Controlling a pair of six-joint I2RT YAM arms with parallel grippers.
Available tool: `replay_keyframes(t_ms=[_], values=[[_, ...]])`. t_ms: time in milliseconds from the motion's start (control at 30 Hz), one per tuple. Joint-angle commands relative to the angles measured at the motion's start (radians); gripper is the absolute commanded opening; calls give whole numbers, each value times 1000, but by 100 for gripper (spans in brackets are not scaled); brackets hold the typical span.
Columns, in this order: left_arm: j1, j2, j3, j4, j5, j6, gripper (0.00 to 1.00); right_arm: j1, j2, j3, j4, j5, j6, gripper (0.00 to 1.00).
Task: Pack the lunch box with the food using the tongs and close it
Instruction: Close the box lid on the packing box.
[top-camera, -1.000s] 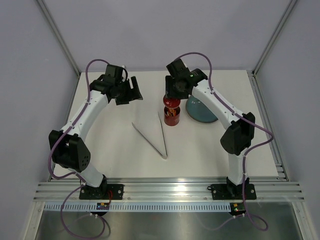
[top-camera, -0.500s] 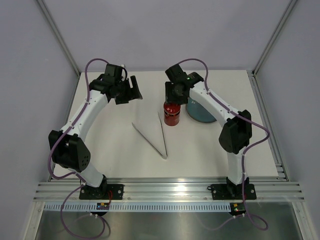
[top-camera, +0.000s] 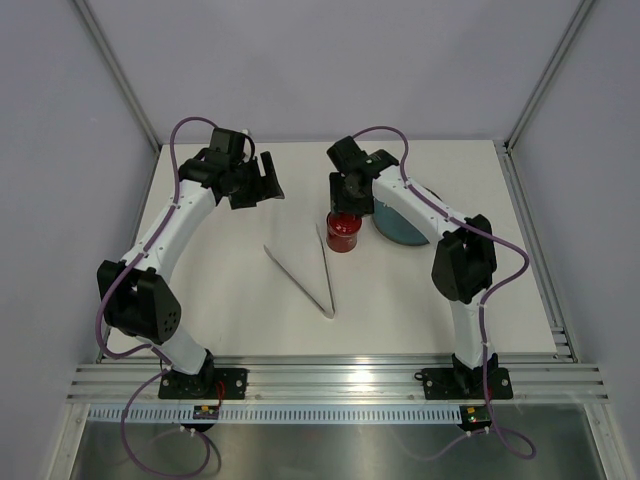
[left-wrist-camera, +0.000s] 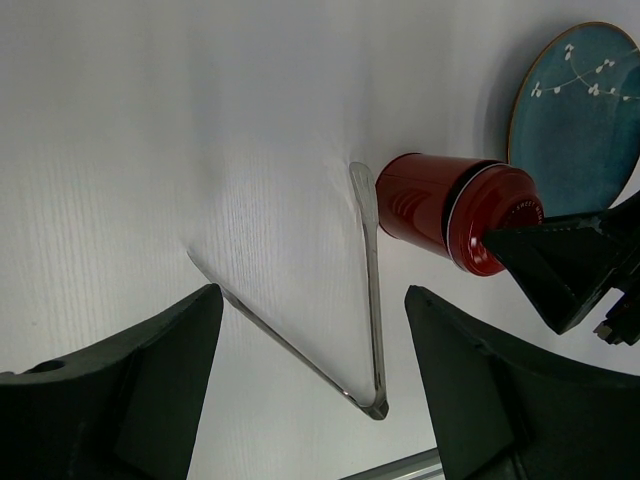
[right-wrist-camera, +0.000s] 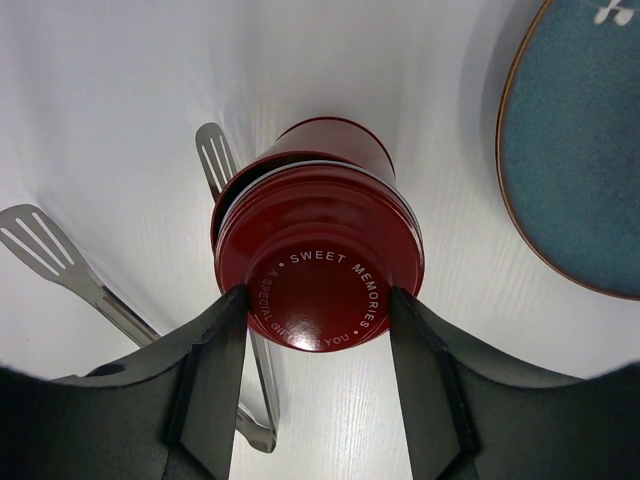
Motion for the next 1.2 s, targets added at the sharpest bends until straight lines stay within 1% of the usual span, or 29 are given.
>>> replay_keyframes(t_ms=[0,167,367,867,1033,1167], values=[[5,-13,13,16,-18,14,78,-2,12,7,19,-5,-12,53],[5,-11,11,16,-18,14,78,3,2,31,13,7,-13,53],[5,-7,8,18,-15,12,78,4,42,97,-28,17,-25,53],[5,-2,5,18,-20,15,78,12,91,143,-44,12,-41,54],[5,0,4,18,-17,17,78,15,104,156,-51,14,-42,57],[5,-4,2,16,-18,18,78,18,88,162,-53,21,-38,55]])
